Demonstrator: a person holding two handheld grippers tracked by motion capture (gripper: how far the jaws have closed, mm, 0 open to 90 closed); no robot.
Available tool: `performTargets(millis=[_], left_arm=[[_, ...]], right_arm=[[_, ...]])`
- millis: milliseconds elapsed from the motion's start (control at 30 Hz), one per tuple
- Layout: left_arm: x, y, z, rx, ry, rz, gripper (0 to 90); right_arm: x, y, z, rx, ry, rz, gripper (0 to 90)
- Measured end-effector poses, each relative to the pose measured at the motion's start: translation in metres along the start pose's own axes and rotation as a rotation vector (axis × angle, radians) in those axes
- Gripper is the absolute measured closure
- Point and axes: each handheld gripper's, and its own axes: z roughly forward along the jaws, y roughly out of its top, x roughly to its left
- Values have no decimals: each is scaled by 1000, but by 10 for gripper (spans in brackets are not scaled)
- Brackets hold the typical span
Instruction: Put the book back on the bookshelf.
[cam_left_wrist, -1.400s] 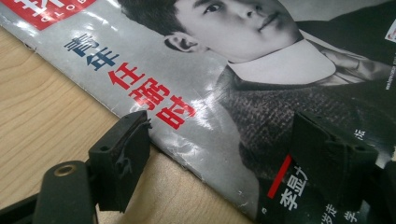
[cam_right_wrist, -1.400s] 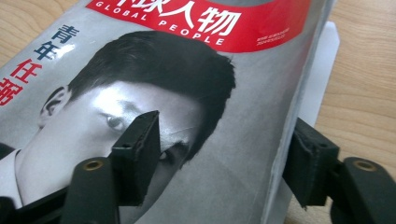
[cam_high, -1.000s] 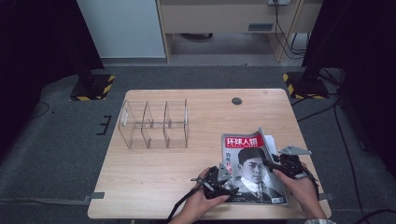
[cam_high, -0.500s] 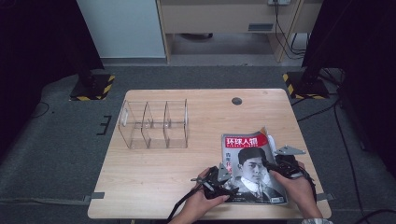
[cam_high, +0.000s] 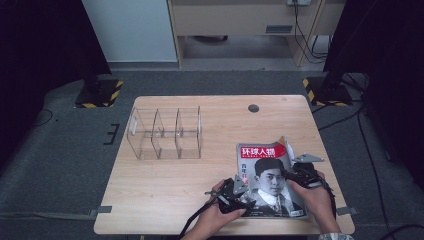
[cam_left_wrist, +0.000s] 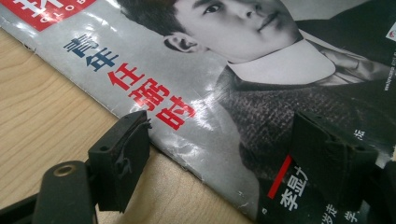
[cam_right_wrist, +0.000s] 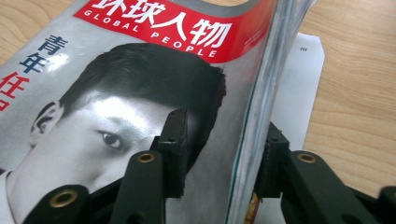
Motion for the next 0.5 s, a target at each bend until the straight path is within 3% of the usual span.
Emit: performTargets(millis=[100,200,267,367,500], left_arm=[[0,0,1,9,-30,11,142],[-1,1,3,32,-65,32,28],[0,1,3,28,-73,25,24],[4,2,2,30,-43,23,46],[17,3,-9,-50,-8,-42,52]], right_arm=[[-1,-1,-1,-8,0,-3,687],[-2,-1,-2,-17,-2,1,743],[-3,0,-3,-16,-2,-2,774],[-4,1,-6,-19,9,12,812],[-3,2,-8,-46,17,1,832]])
